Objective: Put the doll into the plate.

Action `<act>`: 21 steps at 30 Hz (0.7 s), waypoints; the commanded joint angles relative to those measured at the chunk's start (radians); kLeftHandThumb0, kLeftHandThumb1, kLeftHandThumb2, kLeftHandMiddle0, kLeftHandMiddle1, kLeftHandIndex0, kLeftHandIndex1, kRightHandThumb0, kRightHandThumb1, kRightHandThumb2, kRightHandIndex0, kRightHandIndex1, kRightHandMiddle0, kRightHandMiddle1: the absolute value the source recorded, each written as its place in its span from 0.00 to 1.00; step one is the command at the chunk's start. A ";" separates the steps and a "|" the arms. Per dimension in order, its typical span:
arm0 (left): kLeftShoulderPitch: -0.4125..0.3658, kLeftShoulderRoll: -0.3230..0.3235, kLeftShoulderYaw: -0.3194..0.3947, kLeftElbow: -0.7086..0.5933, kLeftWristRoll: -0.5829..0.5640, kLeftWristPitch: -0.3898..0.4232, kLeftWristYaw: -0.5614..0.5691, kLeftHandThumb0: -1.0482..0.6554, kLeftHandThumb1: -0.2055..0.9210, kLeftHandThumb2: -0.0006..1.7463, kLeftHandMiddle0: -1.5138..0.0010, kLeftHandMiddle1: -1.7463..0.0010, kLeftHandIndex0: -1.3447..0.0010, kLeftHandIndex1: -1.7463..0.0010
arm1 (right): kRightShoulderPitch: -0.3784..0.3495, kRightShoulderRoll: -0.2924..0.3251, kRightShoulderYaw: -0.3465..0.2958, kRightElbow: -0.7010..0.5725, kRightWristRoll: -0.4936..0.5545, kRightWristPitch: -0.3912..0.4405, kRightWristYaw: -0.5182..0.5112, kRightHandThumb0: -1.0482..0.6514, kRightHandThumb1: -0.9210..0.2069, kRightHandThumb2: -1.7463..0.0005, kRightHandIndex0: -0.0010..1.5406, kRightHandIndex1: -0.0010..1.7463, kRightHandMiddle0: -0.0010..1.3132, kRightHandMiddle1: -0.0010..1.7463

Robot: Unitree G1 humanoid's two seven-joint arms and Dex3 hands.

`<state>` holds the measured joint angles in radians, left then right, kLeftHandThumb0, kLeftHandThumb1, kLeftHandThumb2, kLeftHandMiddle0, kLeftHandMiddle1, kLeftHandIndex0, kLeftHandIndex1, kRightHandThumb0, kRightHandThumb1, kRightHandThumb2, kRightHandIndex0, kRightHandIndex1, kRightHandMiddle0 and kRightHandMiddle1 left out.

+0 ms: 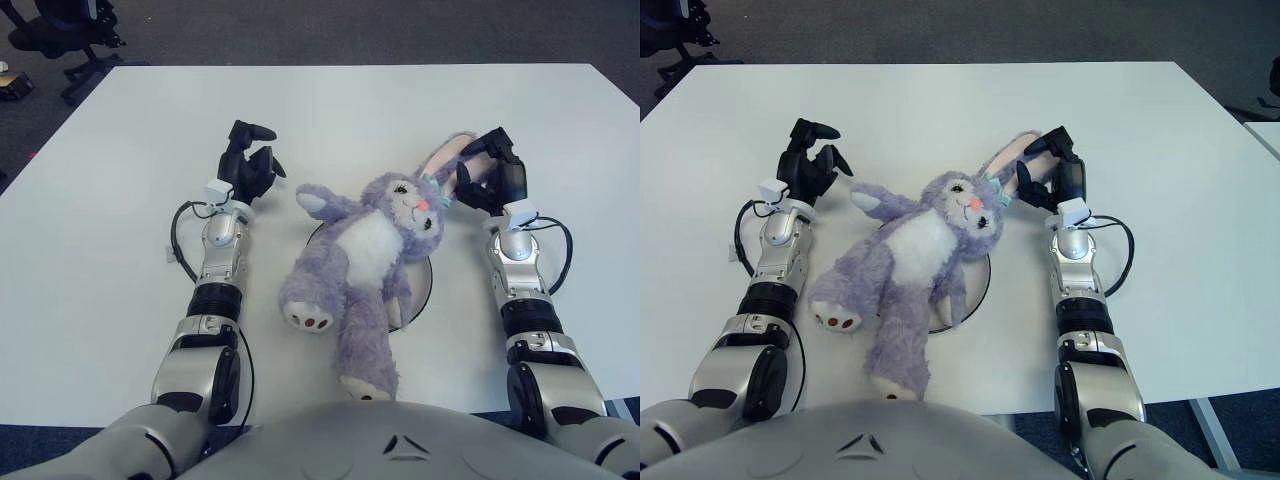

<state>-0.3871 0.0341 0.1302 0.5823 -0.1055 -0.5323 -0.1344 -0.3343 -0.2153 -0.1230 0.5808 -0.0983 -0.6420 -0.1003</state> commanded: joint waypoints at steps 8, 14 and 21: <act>0.189 -0.047 -0.017 0.040 0.004 -0.008 0.008 0.41 1.00 0.29 0.42 0.00 0.84 0.00 | 0.139 0.024 0.031 0.093 -0.025 -0.007 -0.011 0.39 0.24 0.49 0.62 1.00 0.28 1.00; 0.208 -0.053 -0.025 0.011 0.006 -0.002 0.014 0.41 1.00 0.28 0.42 0.00 0.83 0.01 | 0.140 0.020 0.036 0.087 -0.024 -0.001 -0.010 0.39 0.24 0.49 0.62 1.00 0.28 1.00; 0.227 -0.055 -0.030 -0.014 0.010 0.001 0.017 0.41 1.00 0.28 0.42 0.00 0.82 0.01 | 0.137 0.018 0.038 0.085 -0.022 0.006 -0.009 0.39 0.24 0.50 0.62 1.00 0.28 1.00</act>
<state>-0.3473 0.0232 0.1112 0.5076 -0.1043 -0.5319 -0.1334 -0.3342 -0.2273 -0.1081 0.5799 -0.0982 -0.6427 -0.1047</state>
